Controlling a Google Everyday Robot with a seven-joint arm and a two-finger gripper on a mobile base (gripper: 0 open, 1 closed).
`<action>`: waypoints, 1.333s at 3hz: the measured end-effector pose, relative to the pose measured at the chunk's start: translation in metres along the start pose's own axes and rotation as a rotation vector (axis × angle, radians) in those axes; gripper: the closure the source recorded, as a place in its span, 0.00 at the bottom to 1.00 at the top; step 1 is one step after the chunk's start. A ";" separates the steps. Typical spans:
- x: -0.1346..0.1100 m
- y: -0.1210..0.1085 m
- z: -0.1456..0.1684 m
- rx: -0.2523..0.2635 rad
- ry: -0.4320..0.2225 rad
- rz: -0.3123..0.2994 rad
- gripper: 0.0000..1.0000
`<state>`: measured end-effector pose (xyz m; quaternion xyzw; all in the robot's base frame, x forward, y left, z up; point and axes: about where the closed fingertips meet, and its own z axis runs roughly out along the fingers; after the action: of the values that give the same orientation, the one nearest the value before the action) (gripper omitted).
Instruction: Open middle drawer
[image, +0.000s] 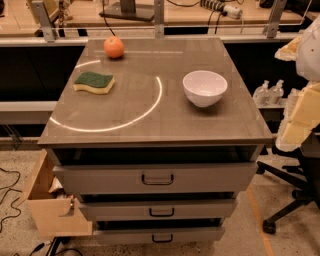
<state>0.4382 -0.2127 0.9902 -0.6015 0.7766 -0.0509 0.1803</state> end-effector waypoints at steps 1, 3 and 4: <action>0.000 0.000 0.000 0.000 0.000 0.000 0.00; -0.014 0.048 0.019 0.101 -0.032 0.011 0.00; -0.030 0.087 0.035 0.164 -0.067 0.005 0.00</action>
Offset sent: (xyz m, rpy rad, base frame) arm -0.0353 0.0294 -0.0809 -0.0328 -0.1174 -0.0382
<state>0.3767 -0.1561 0.9388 -0.5844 0.7647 -0.0935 0.2551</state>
